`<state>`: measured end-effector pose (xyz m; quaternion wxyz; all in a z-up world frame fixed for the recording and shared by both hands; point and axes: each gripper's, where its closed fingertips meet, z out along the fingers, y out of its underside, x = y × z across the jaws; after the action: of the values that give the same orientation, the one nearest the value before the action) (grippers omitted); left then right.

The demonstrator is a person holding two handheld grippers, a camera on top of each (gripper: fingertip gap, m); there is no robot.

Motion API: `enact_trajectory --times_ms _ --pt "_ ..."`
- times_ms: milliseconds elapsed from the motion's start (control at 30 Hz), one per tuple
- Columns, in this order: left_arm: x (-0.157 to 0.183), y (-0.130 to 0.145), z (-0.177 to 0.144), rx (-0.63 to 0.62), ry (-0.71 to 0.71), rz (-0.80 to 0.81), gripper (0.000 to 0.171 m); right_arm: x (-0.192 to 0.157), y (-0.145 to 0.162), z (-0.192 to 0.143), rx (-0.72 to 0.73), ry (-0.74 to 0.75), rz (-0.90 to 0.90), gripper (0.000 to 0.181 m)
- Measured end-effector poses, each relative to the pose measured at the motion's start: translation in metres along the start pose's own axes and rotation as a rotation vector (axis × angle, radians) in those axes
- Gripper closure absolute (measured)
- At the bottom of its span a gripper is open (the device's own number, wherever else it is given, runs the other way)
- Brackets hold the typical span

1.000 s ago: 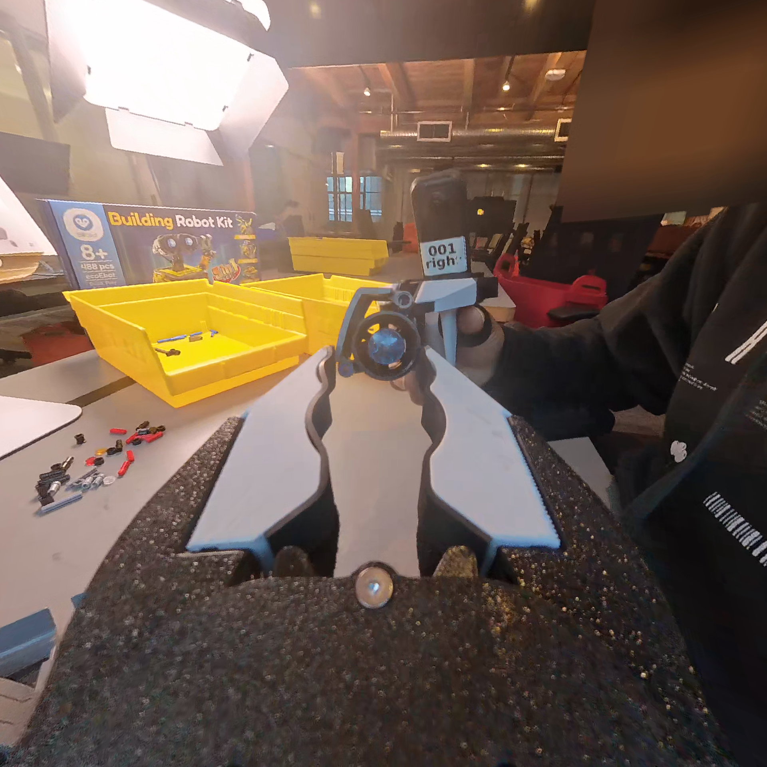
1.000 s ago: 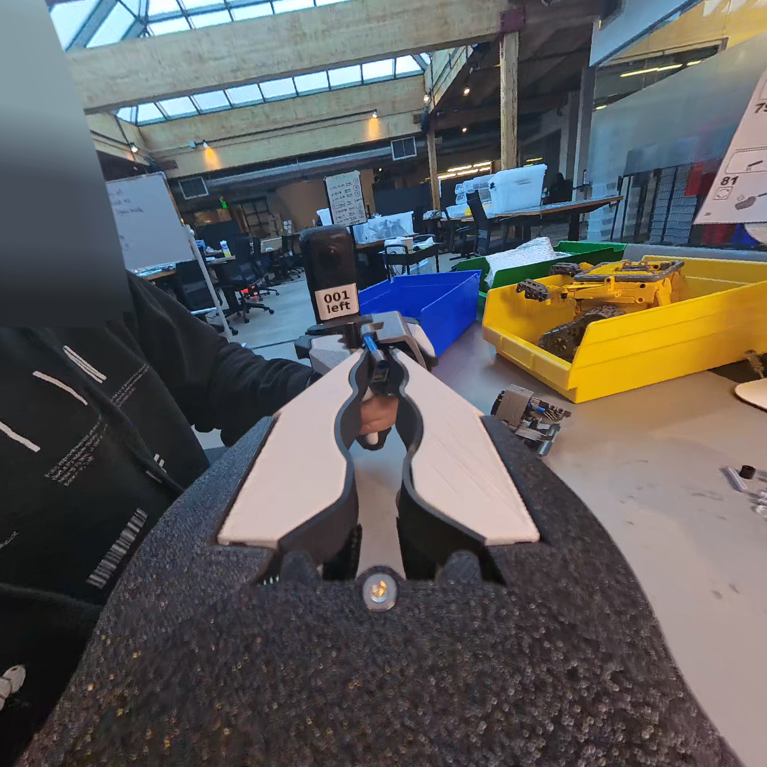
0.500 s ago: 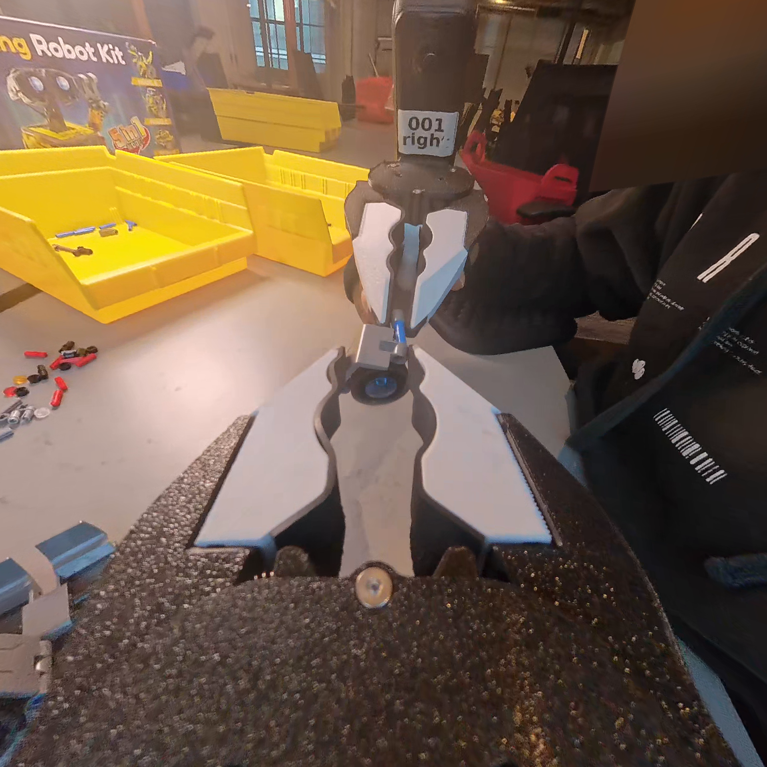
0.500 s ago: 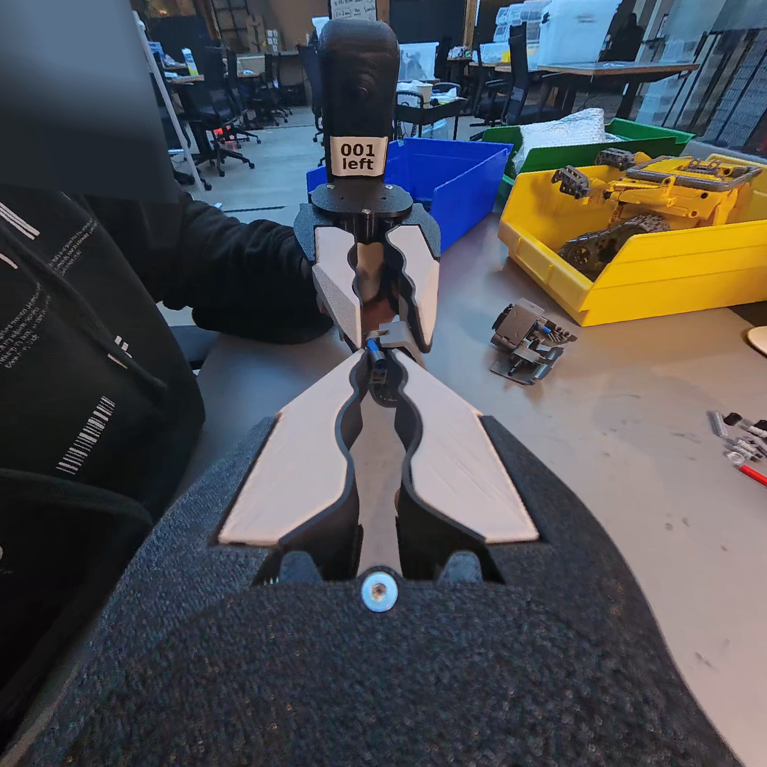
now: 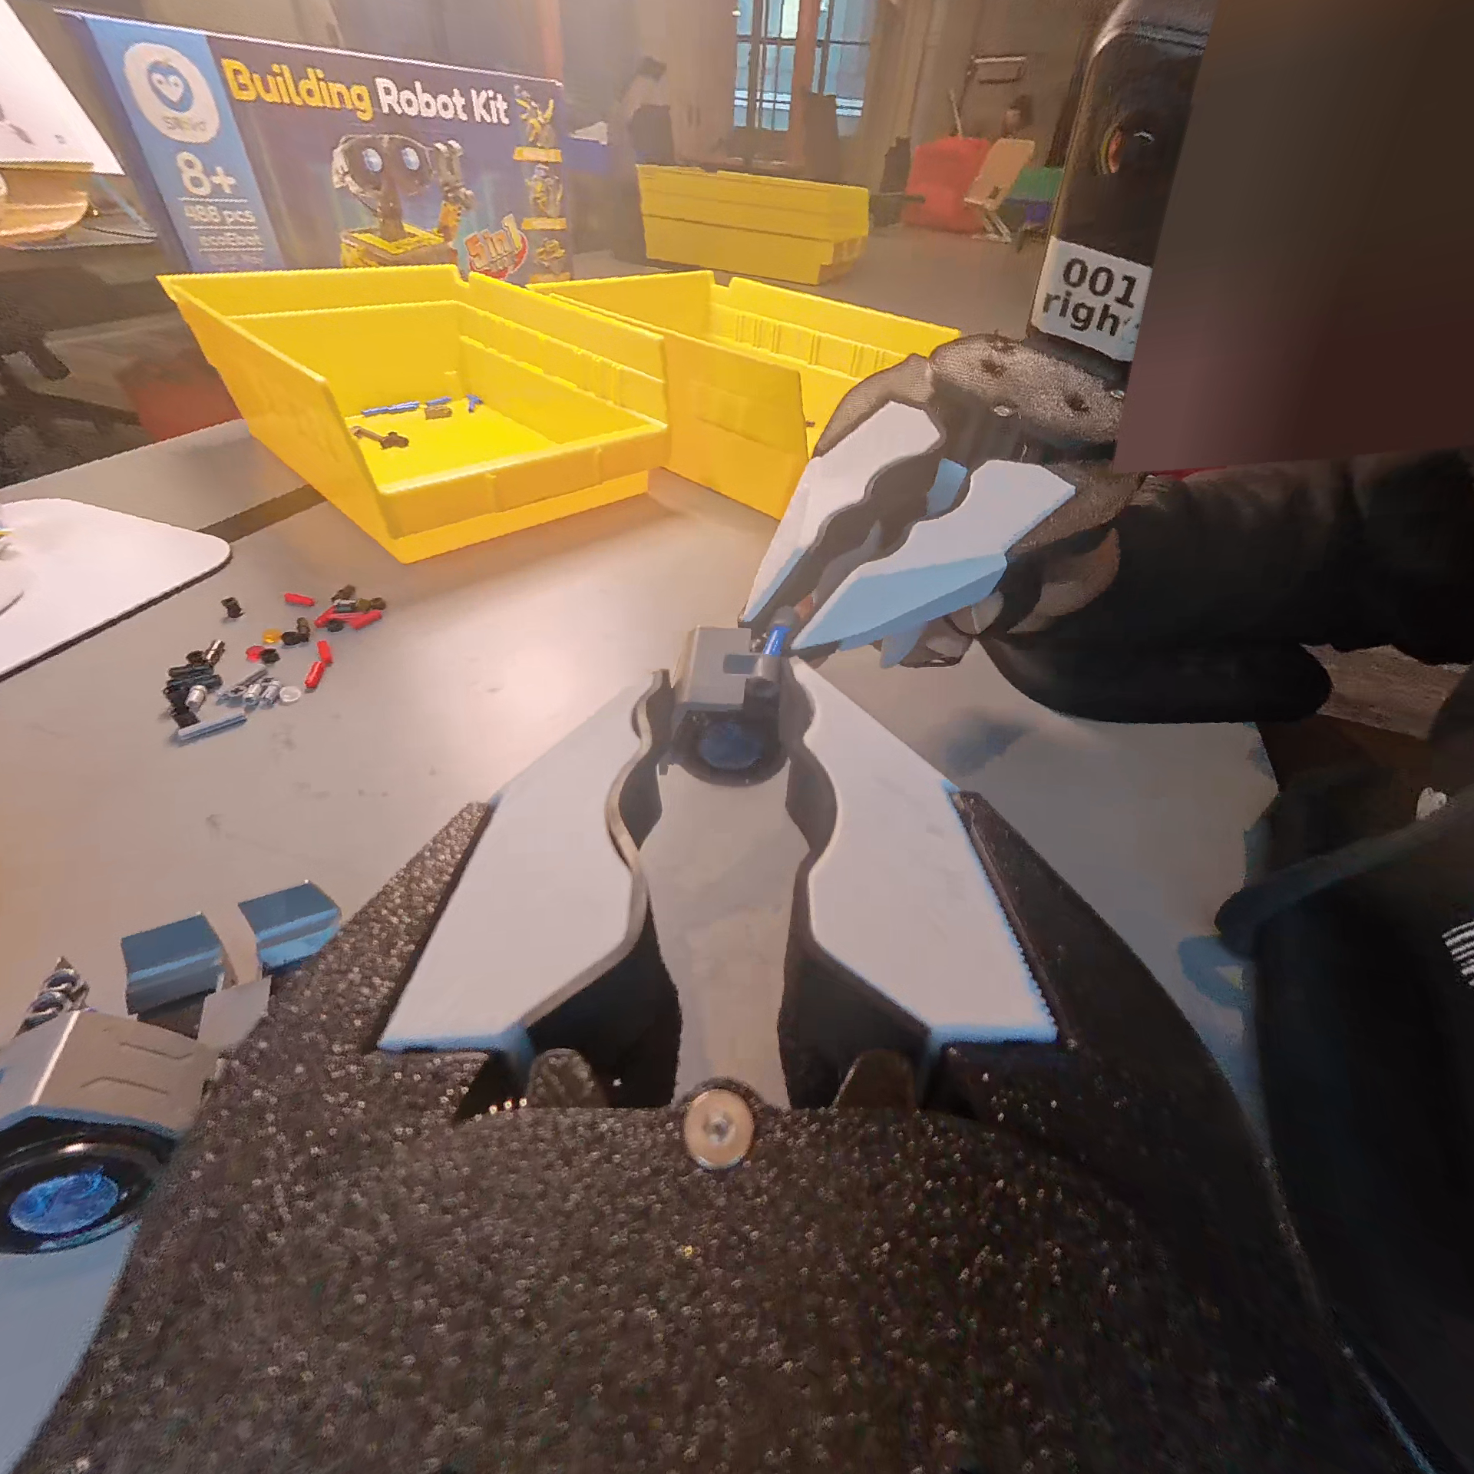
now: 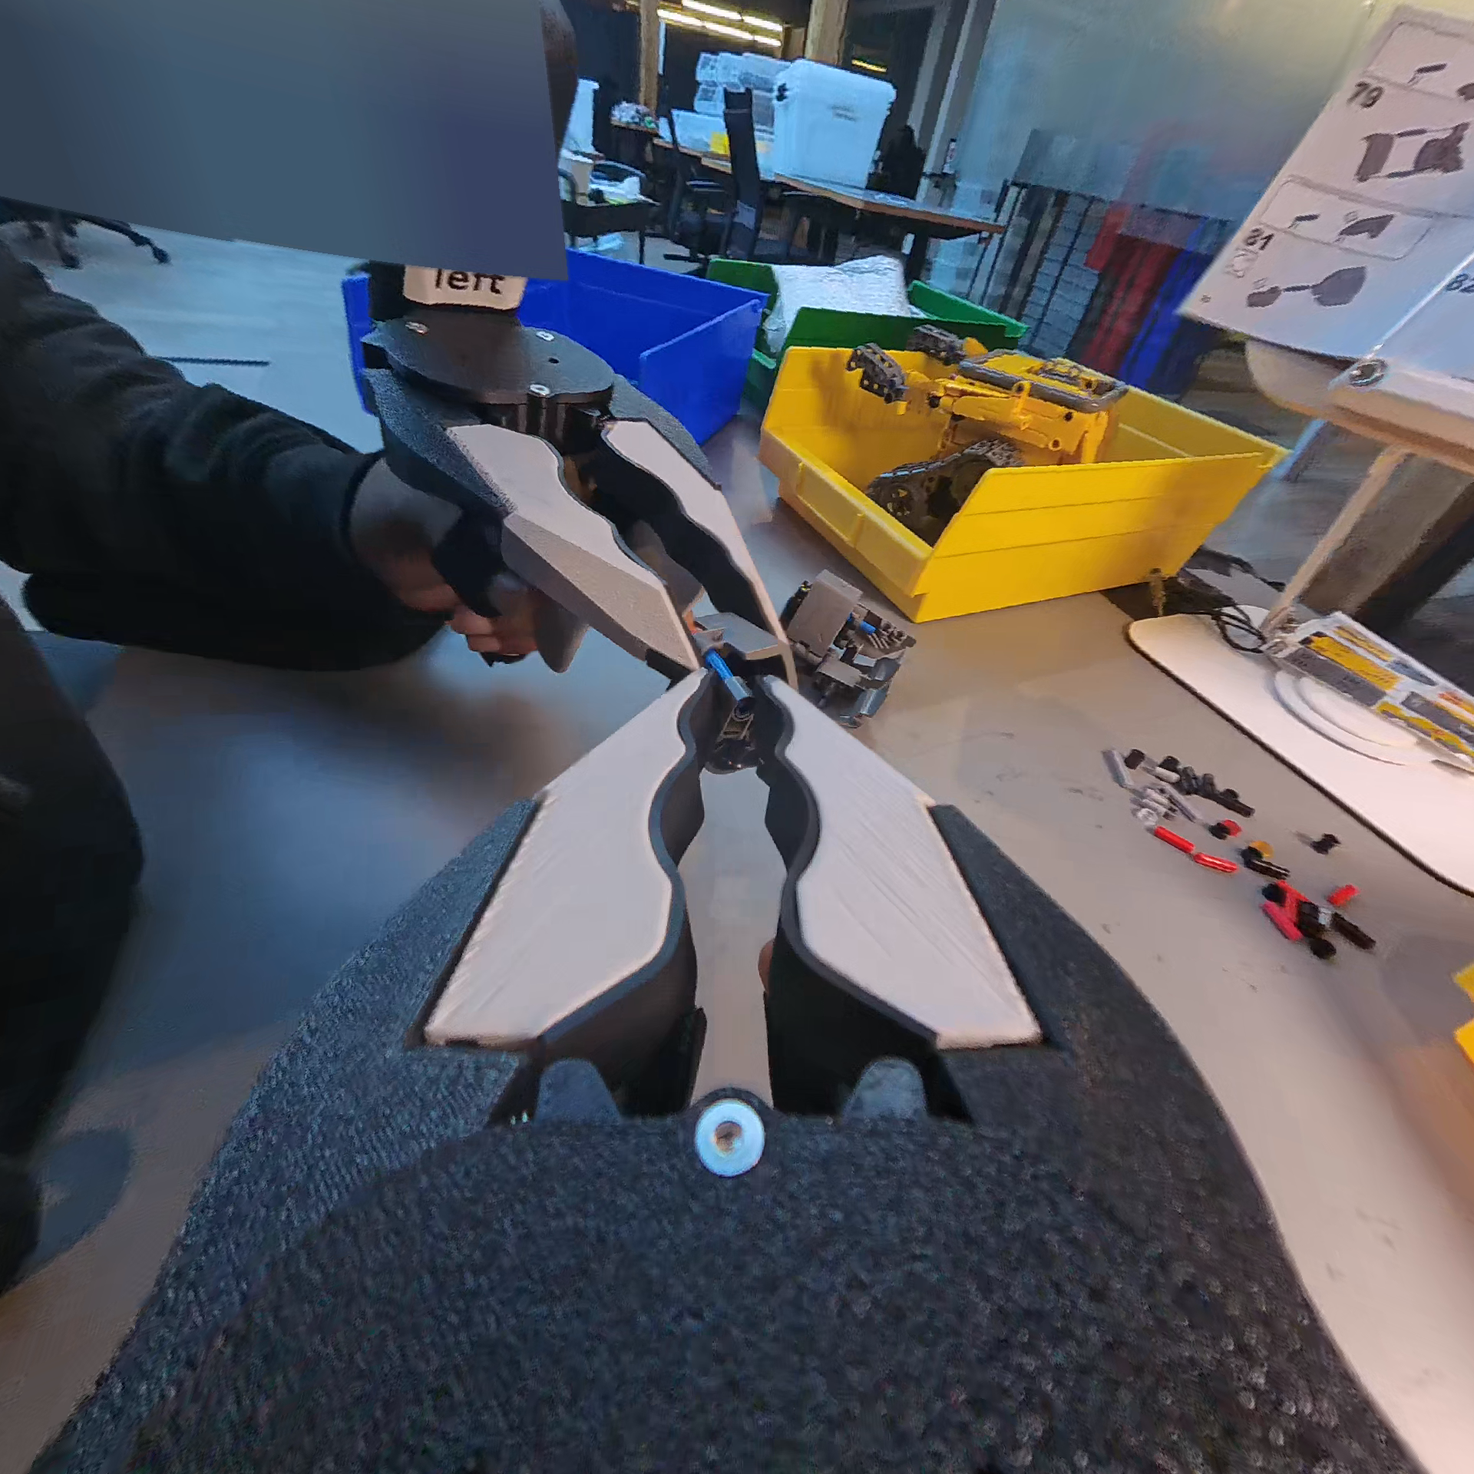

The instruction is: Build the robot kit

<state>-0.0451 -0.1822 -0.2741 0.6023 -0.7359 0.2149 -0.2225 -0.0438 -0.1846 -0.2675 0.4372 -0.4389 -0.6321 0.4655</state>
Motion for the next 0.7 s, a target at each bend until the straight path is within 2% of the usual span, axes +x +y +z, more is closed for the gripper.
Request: enact_trajectory --times_ms 100,267,367,467,533,600,700 --pt "0.002 0.001 0.0 -0.007 -0.007 0.057 0.146 -0.002 0.001 0.0 0.011 -0.036 0.014 0.174" --pt "0.012 0.005 0.004 -0.036 0.047 0.102 0.146 -0.009 0.002 -0.005 0.035 -0.209 0.116 0.174" --pt "0.013 0.011 0.006 -0.064 0.039 0.135 0.146 -0.011 0.005 -0.005 0.026 -0.232 0.121 0.173" --pt "0.01 0.002 0.006 -0.019 0.064 0.044 0.147 -0.005 -0.002 -0.005 0.055 -0.216 0.133 0.171" --pt "0.005 -0.001 0.004 0.008 0.061 -0.029 0.147 0.0 -0.009 -0.008 0.091 -0.17 0.086 0.158" --pt "-0.006 -0.004 0.001 0.048 0.039 -0.131 0.147 0.008 -0.016 -0.011 0.111 -0.097 0.044 0.148" --pt "-0.026 -0.017 -0.004 0.157 -0.001 -0.317 0.147 0.017 -0.012 -0.002 0.046 0.053 -0.039 0.136"
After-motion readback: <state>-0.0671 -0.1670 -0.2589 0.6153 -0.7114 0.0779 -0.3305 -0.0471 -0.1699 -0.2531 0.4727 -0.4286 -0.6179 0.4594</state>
